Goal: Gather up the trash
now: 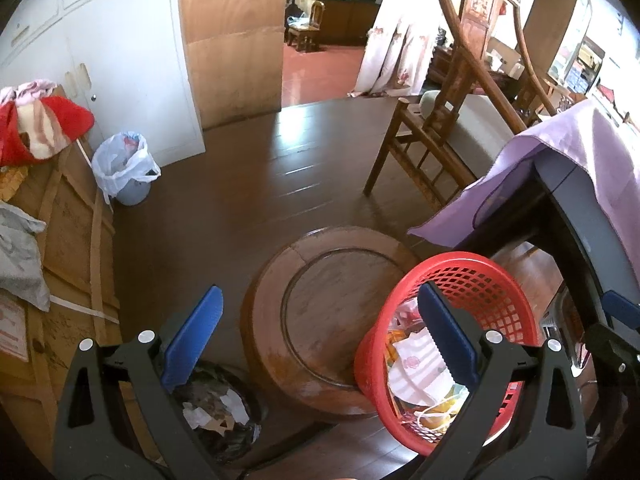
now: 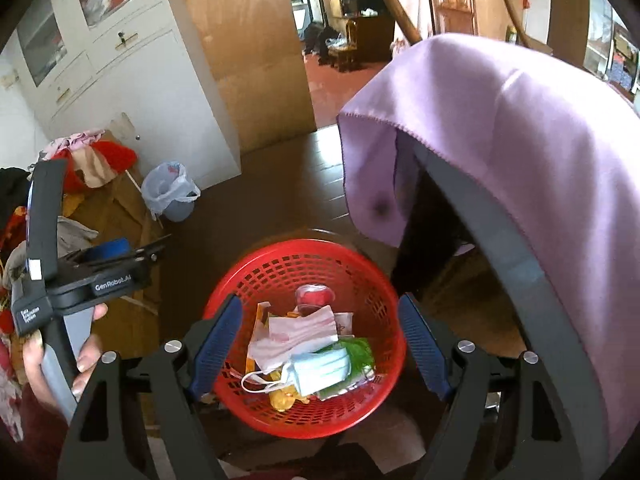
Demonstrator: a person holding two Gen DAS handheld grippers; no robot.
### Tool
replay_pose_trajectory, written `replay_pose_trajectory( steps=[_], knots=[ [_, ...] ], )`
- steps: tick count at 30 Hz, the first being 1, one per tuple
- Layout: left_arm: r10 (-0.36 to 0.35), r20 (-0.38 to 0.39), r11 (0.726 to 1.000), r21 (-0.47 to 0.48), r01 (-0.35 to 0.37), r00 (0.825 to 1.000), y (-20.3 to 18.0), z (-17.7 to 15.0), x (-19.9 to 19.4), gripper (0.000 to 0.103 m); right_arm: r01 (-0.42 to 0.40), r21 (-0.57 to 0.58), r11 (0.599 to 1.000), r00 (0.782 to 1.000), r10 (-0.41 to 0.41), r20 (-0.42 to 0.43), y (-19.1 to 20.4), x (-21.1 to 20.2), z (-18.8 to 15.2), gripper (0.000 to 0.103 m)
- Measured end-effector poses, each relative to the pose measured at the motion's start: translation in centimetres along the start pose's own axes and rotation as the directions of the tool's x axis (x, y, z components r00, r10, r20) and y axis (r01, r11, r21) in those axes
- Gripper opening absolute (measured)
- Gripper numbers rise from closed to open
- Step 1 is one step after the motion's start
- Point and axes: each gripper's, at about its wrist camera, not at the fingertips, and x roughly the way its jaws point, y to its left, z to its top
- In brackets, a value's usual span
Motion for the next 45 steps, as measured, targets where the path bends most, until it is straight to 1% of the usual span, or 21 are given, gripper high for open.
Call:
replay_pose_trajectory(
  steps=[2,7,10,13,15,19,21,22,23,24,25,27,29,32,34,35,37,38,41,45],
  knots=[
    [0.003,0.009,1.000,0.016,-0.003,1.000,-0.6,0.1,-0.8,0.094,0.011,0.007,1.000,1.000,-0.011,0.014,-0.3,-0.7,-0.5,0.079],
    [0.009,0.052,0.997,0.070,-0.013,0.999,-3.0,-0.1,-3.9,0.094,0.089,0.006,0.996,0.993,-0.090,0.071,-1.3,-3.9,-1.7,0.079],
    [0.012,0.092,0.994,0.103,-0.022,0.996,-4.7,-0.4,-6.2,0.094,0.087,0.025,0.996,0.990,-0.090,0.111,-2.0,-6.2,-2.5,0.079],
    [0.009,0.154,0.989,0.141,-0.031,0.988,-6.9,-0.9,-9.6,0.095,0.083,0.043,0.996,0.982,-0.089,0.164,-2.8,-9.0,-3.6,0.080],
    [0.010,0.210,0.985,0.164,-0.045,0.978,-8.4,-1.9,-12.5,0.096,0.077,0.056,0.995,0.976,-0.086,0.198,-3.3,-10.8,-4.3,0.081],
    [0.004,0.287,0.977,0.201,-0.064,0.958,-10.4,-4.0,-17.1,0.096,0.053,0.086,0.995,0.957,-0.075,0.280,-4.3,-15.4,-6.0,0.081],
    [-0.003,0.339,0.974,0.216,-0.075,0.941,-11.3,-5.1,-19.9,0.096,0.042,0.100,0.994,0.944,-0.072,0.321,-4.6,-17.5,-6.9,0.082],
    [-0.006,0.370,0.970,0.226,-0.083,0.929,-11.8,-5.7,-21.5,0.096,0.040,0.104,0.994,0.935,-0.074,0.348,-4.6,-18.8,-7.6,0.082],
    [-0.004,0.390,0.968,0.233,-0.094,0.921,-11.9,-6.3,-22.4,0.096,0.042,0.105,0.994,0.927,-0.078,0.368,-4.6,-19.8,-8.1,0.084],
    [0.004,0.416,0.964,0.240,-0.114,0.909,-12.0,-6.8,-23.5,0.096,0.046,0.106,0.993,0.921,-0.084,0.381,-4.5,-20.4,-8.5,0.084],
    [0.018,0.449,0.959,0.245,-0.142,0.893,-12.2,-7.6,-24.7,0.096,0.051,0.109,0.993,0.912,-0.090,0.399,-4.4,-21.3,-9.0,0.084],
    [0.034,0.484,0.953,0.248,-0.175,0.874,-12.0,-8.7,-26.1,0.096,0.050,0.115,0.992,0.901,-0.094,0.424,-4.2,-22.6,-9.9,0.085],
    [0.022,0.495,0.956,0.245,-0.164,0.869,-11.6,-9.2,-27.1,0.096,0.042,0.128,0.991,0.893,-0.094,0.440,-3.8,-23.5,-10.7,0.085],
    [-0.017,0.494,0.968,0.226,-0.109,0.869,-10.9,-9.2,-27.6,0.096,0.056,0.125,0.991,0.893,-0.106,0.437,-2.9,-24.0,-11.4,0.085],
    [-0.037,0.483,0.973,0.218,-0.079,0.875,-10.5,-9.1,-27.0,0.096,0.086,0.108,0.990,0.894,-0.125,0.431,-2.0,-23.7,-11.4,0.086],
    [-0.036,0.477,0.974,0.214,-0.076,0.878,-10.4,-9.2,-26.8,0.096,0.106,0.100,0.989,0.894,-0.139,0.426,-1.6,-23.5,-11.4,0.086],
    [-0.035,0.448,0.976,0.206,-0.065,0.893,-10.2,-9.2,-25.5,0.096,0.134,0.093,0.987,0.899,-0.161,0.407,-1.0,-22.8,-11.4,0.087],
    [-0.044,0.422,0.978,0.202,-0.047,0.906,-10.0,-9.1,-24.5,0.096,0.140,0.090,0.986,0.903,-0.165,0.396,-0.8,-22.5,-11.5,0.087],
    [-0.056,0.349,0.982,0.189,-0.012,0.936,-9.7,-9.1,-21.6,0.096,0.163,0.083,0.983,0.923,-0.181,0.338,-0.3,-20.3,-11.0,0.087],
    [0.003,0.310,0.982,0.177,-0.061,0.951,-9.2,-9.1,-18.1,0.096,0.196,0.067,0.978,0.947,-0.207,0.246,0.1,-16.7,-10.5,0.087]
  ],
)
